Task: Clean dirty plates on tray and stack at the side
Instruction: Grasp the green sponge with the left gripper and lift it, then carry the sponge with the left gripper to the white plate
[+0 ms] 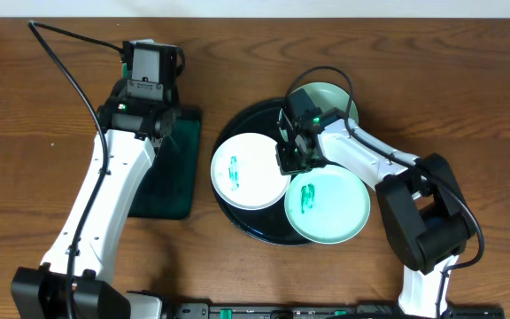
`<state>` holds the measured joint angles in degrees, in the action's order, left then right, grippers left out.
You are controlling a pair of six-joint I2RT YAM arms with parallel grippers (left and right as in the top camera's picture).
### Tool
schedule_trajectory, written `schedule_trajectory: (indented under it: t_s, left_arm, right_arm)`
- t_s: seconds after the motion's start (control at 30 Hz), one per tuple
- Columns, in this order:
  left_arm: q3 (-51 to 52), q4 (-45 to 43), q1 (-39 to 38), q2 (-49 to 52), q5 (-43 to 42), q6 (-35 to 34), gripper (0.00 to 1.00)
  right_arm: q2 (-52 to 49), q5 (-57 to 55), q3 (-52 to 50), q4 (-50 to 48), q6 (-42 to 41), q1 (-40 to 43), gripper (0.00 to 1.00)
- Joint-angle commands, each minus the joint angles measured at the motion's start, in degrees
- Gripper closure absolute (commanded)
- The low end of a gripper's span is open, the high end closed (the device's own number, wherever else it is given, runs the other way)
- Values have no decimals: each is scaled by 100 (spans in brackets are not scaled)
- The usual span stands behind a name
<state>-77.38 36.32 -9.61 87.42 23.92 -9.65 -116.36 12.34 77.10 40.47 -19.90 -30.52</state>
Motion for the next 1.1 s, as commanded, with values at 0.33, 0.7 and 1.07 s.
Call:
schedule_trajectory:
  t_s: [0.33,0.7,1.07]
  left_arm:
    - [-31,-66,-2,-118,278,-55,93]
    - [-31,-63,-2,-118,529,-48,93]
    - [249,402,208,136,50,-247,93]
  right_arm:
    - [-92,13,-72,66,153,-11,96]
    - [-92,13,-72,63,153,15,96]
    - [-92,13,-74,68,155,15,96]
